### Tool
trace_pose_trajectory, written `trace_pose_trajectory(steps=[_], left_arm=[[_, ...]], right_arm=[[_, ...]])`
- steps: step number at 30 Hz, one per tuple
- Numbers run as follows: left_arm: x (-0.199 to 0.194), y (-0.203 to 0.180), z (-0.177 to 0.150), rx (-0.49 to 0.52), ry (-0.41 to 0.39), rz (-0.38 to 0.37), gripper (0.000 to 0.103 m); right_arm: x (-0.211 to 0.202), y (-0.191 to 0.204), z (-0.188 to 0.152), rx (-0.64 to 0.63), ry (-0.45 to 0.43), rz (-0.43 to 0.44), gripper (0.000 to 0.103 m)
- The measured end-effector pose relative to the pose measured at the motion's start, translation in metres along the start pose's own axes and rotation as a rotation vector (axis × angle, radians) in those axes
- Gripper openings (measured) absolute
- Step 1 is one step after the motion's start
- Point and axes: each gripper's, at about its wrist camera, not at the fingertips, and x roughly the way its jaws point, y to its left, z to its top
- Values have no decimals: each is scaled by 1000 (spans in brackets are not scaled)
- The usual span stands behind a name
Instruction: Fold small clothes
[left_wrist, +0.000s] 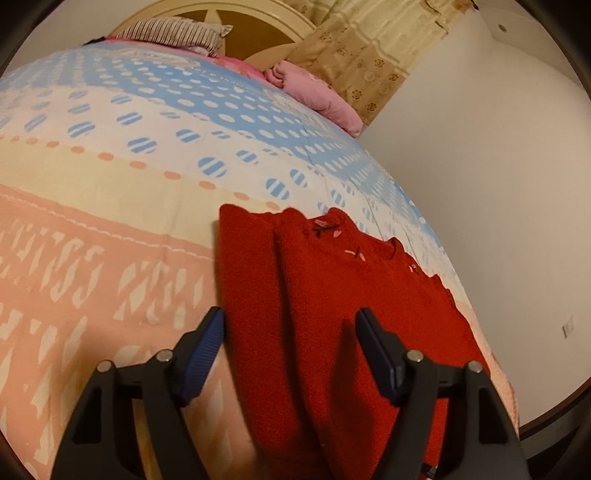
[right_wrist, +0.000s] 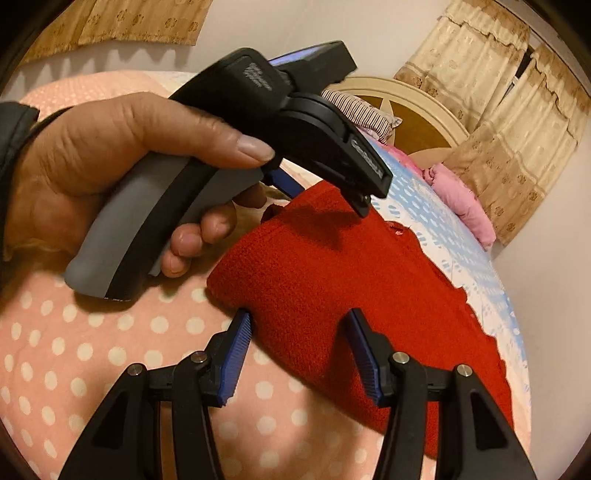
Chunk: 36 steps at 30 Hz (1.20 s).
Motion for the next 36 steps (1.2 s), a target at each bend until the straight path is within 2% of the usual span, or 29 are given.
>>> trace_pose_trajectory(steps=[3,8,9,11,12,13,14,25,36], left_arm=[[1,5,1,-30,0,-3,66],[3,0,-1,-7,6,21,60],[3,0,-1,-6,7,20,54],[6,0,-2,-5,27,-18,30],[8,-1,-2,-4,38,-37,22],[7,-2,-2,2,34,-34,20],[6,-5,-2,16,35,-29,20],[-3,-3,0,-67,37,-81,18],[-11,-44,16,-62,5,-146,18]], right_arm=[[4,5,2,-34,-1,-33,54],[6,5,4,-41,-2,-47,54],[6,6,4,-44,-3,-51,54],[5,9,4,-55,-9,-60,52],[5,10,3,-62,-9,-48,35],[7,12,3,-74,2,-31,19],[8,13,3,-77,7,-30,10],[-11,-20,0,92,-61,64,10],[-26,-78,-21,306,-130,119,9]])
